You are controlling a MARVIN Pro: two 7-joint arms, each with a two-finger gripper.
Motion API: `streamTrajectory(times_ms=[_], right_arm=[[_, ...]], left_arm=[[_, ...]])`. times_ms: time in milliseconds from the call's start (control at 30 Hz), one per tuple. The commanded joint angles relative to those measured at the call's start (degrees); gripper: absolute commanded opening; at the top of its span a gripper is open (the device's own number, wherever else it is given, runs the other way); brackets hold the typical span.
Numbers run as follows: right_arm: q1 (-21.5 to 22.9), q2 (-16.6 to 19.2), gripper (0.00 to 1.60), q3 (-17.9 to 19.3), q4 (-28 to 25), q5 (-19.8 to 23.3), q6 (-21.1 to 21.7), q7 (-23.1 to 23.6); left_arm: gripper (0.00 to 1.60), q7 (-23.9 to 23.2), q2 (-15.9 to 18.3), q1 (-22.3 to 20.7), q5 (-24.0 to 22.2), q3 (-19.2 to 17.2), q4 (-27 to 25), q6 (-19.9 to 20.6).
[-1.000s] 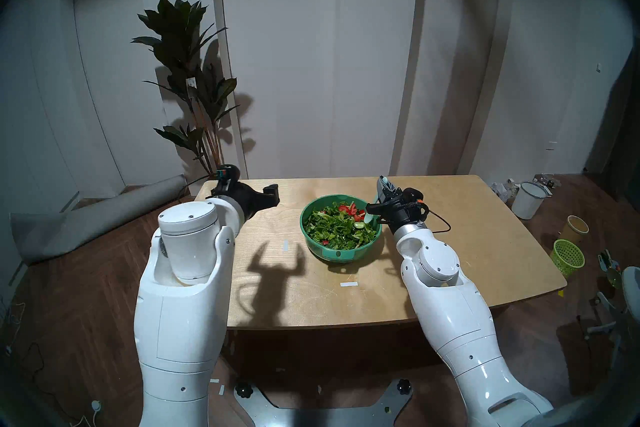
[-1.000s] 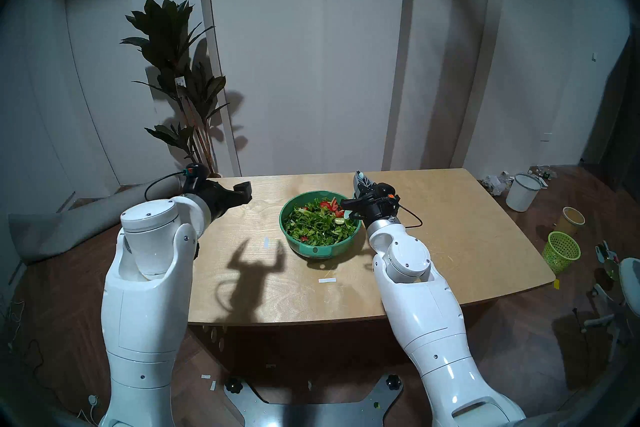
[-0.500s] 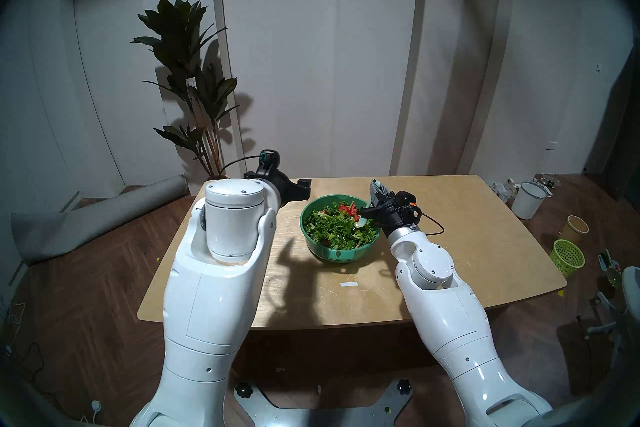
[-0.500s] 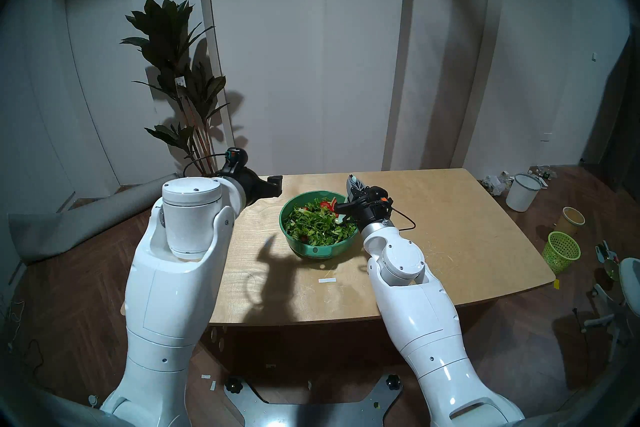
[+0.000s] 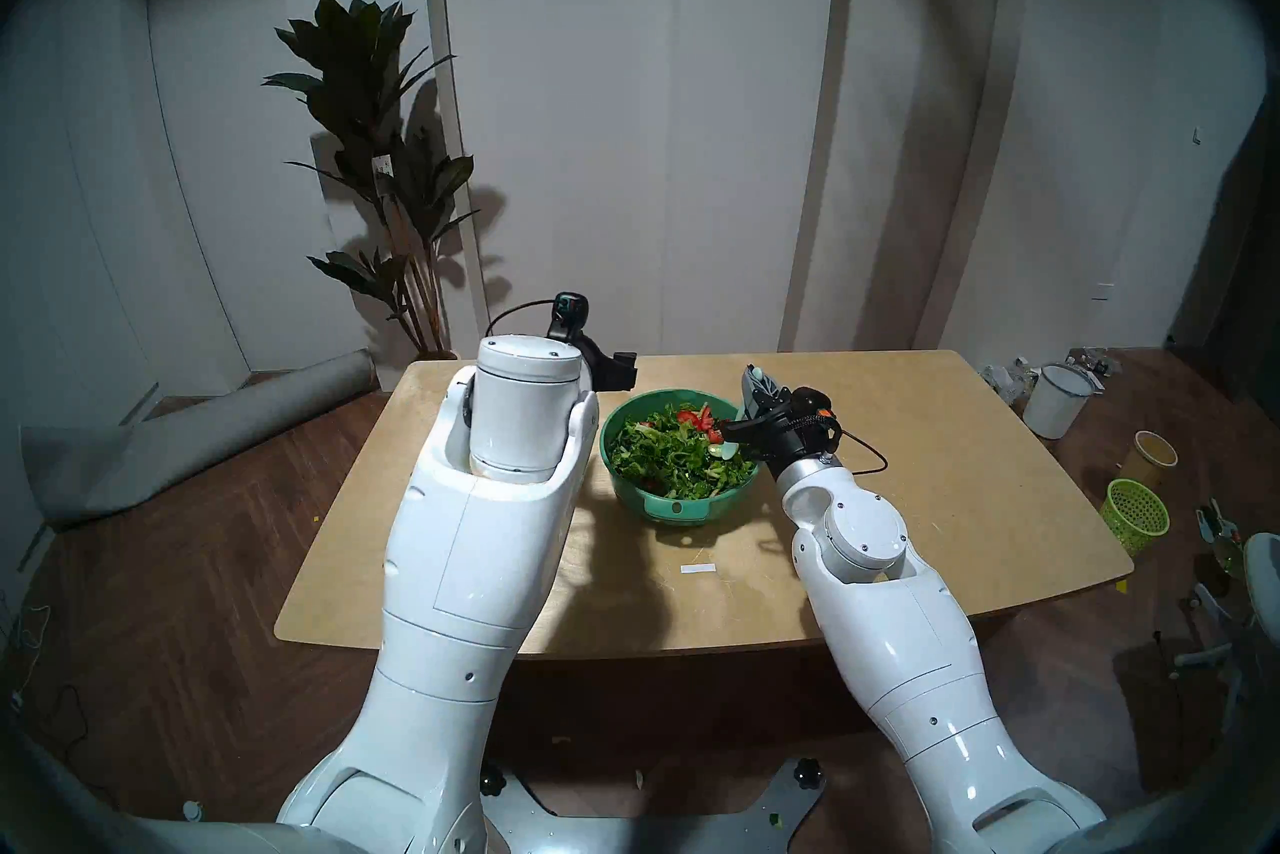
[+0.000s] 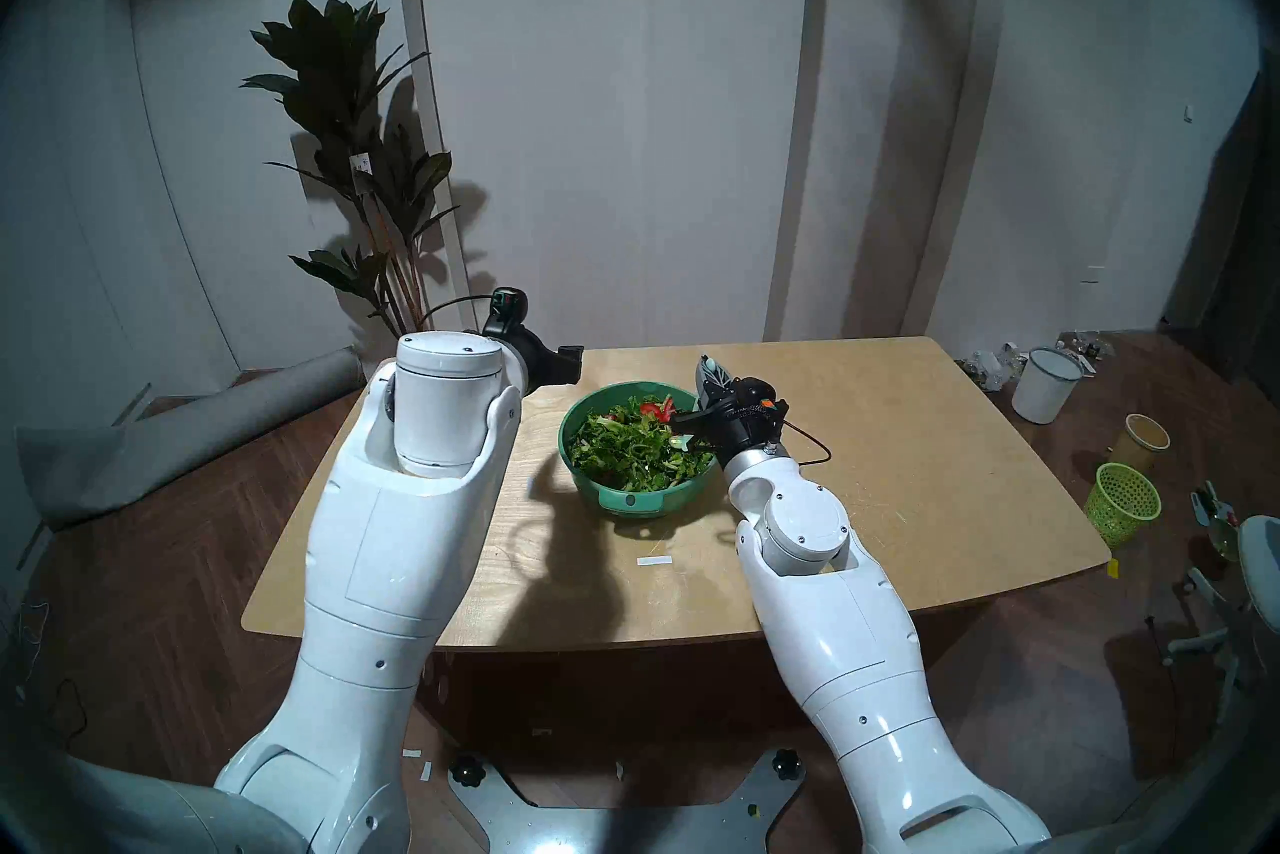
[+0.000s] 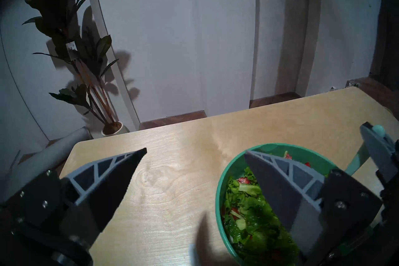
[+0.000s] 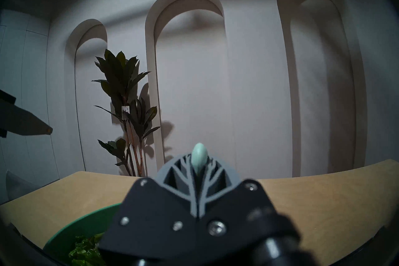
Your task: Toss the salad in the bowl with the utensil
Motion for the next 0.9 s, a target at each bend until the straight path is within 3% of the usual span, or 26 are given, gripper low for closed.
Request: streamTrajectory(times_ms=[0, 133, 300, 867], right_arm=[[-0.1, 0.5, 0.00, 0.5, -1.4, -0.7, -0.9, -0.6], [-0.3, 0.9, 0.00, 0.7, -1.5, -1.4, -1.1, -1.1], [-0.4, 1.1, 0.00, 0.7, -1.6, -2.0, -1.1, -1.6], [-0.3, 1.6, 0.00, 1.0, -0.6, -3.1, -1.0, -3.0]], left_arm=[[1.60, 1.5, 0.7, -6.7, 1.8, -1.6, 6.5, -0.2], [1.60, 2.1, 1.0, -7.5, 2.5, -2.2, 10.2, -0.2], [1.60, 2.5, 0.8, -6.1, 3.2, -1.6, 11.2, -0.2], [1.60, 1.9, -0.3, -3.2, 2.9, -0.1, -0.8, -0.2]])
